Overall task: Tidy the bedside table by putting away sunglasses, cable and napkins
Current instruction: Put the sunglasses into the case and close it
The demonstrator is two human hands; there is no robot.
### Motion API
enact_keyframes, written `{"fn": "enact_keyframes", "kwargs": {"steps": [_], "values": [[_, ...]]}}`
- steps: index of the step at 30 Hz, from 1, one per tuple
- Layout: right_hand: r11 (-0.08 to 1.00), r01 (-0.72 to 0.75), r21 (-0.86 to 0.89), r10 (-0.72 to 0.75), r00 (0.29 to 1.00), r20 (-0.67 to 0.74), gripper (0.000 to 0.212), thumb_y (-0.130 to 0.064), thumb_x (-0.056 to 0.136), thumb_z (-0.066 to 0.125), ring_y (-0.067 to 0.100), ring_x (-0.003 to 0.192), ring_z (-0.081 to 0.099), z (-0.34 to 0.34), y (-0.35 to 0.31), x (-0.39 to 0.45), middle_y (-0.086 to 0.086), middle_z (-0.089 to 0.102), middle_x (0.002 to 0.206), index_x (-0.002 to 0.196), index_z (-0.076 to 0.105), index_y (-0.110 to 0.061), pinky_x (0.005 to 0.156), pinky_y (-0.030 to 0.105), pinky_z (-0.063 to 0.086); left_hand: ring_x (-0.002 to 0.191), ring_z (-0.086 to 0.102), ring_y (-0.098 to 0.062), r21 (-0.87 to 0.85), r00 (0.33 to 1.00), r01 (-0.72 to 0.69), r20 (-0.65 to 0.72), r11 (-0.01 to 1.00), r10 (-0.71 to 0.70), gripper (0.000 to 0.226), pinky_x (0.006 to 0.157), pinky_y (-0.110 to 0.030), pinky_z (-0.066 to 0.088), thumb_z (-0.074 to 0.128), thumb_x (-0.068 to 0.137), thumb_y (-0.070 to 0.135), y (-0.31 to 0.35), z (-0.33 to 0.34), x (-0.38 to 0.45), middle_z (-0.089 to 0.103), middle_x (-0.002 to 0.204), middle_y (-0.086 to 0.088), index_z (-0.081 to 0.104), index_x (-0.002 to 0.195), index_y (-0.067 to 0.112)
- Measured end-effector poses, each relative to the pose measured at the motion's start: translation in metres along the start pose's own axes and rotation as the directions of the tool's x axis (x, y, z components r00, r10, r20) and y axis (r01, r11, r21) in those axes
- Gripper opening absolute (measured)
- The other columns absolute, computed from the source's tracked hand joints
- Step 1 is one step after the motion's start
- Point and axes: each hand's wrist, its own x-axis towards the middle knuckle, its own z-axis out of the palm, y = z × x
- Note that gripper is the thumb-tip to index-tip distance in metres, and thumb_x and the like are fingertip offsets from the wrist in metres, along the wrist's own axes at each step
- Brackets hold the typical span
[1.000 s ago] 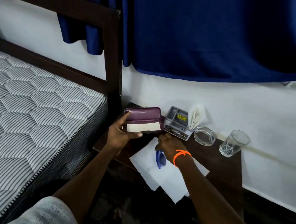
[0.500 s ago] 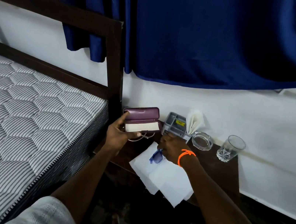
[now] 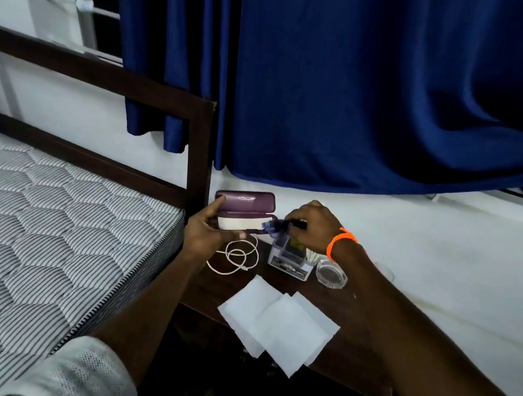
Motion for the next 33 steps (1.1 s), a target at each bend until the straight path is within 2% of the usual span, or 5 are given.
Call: {"fn": "enact_keyframes", "kwargs": {"steps": [5, 14, 23, 27, 33], "values": [[0.997, -0.018, 0.076, 0.027, 0.994, -0.108, 0.021, -0.027, 0.084, 0.067, 0.023, 0.1, 0.056, -0.042, -0.025, 0.009, 0.002, 0.075, 0.095, 0.102, 0.078, -0.024, 0.083, 0.031, 0.049, 0.091, 0.078, -0.008, 0.006, 0.999, -0.025, 0.029, 1.0, 0.025, 0.102, 0.074, -0.026, 0.063, 0.098, 0.051, -0.003, 0.036, 0.011, -0.002, 0.075, 0.12, -0.001, 0.06, 0.143, 0.021], [0.997, -0.055, 0.054, 0.06, 0.994, -0.088, 0.021, -0.025, 0.08, 0.067, 0.023, 0.081, 0.066, -0.086, -0.058, 0.021, 0.002, 0.075, 0.092, 0.098, 0.078, -0.024, 0.07, 0.03, 0.054, 0.112, 0.067, -0.006, 0.03, 0.989, -0.129, 0.079, 0.991, 0.127, 0.098, 0.078, -0.01, 0.055, 0.102, 0.049, 0.008, 0.088, 0.03, -0.006, 0.071, 0.119, 0.004, 0.065, 0.137, 0.03], [0.997, -0.049, -0.059, 0.042, 0.993, -0.108, 0.025, -0.033, 0.077, 0.071, 0.026, 0.083, 0.066, -0.117, -0.07, 0.032, 0.003, 0.074, 0.095, 0.1, 0.077, -0.024, 0.066, 0.027, 0.05, 0.112, 0.067, -0.017, -0.004, 0.981, -0.164, 0.101, 0.986, 0.164, 0.101, 0.097, -0.033, 0.059, 0.1, 0.053, 0.002, 0.124, 0.04, 0.004, 0.07, 0.115, 0.001, 0.059, 0.144, 0.018], [0.997, -0.037, -0.062, 0.028, 0.991, -0.131, 0.022, -0.033, 0.077, 0.072, 0.023, 0.077, 0.064, -0.128, -0.069, 0.033, 0.001, 0.072, 0.089, 0.097, 0.077, -0.023, 0.054, 0.018, 0.035, 0.11, 0.068, -0.015, -0.033, 0.981, -0.156, 0.116, 0.987, 0.159, 0.101, 0.094, -0.03, 0.061, 0.099, 0.053, -0.001, 0.132, 0.047, 0.006, 0.07, 0.115, 0.003, 0.059, 0.143, 0.018], [0.995, -0.038, -0.093, 0.027, 0.992, -0.119, 0.02, -0.035, 0.077, 0.074, 0.025, 0.082, 0.067, -0.144, -0.064, 0.033, 0.002, 0.073, 0.091, 0.093, 0.077, -0.022, 0.071, 0.036, 0.059, 0.117, 0.068, -0.022, -0.091, 0.98, -0.151, 0.116, 0.984, 0.161, 0.098, 0.085, -0.027, 0.063, 0.1, 0.053, 0.002, 0.14, 0.053, 0.009, 0.07, 0.12, -0.004, 0.061, 0.142, 0.02]]}}
